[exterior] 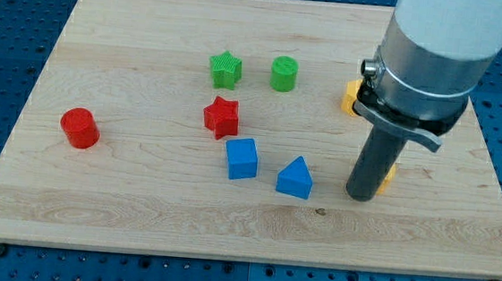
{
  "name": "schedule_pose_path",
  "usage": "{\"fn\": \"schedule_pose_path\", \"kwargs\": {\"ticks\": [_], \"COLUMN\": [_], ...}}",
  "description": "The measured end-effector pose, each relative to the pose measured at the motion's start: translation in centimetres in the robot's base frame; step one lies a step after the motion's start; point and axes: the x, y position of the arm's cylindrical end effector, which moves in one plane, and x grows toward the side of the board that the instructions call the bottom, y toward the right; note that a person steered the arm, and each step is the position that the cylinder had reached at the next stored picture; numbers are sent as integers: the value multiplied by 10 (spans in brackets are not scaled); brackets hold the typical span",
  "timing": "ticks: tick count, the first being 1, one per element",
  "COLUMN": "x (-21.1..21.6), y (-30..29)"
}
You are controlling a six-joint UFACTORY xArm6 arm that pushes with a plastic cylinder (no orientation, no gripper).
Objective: Move the triangle to the right of the blue cube
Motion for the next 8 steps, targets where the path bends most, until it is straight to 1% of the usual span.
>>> {"fn": "schedule_pose_path", "kwargs": {"ticks": [2,4,5,6,8], "x": [53,48,46,30,16], "y": [-11,-78,-78,-78,-78]}}
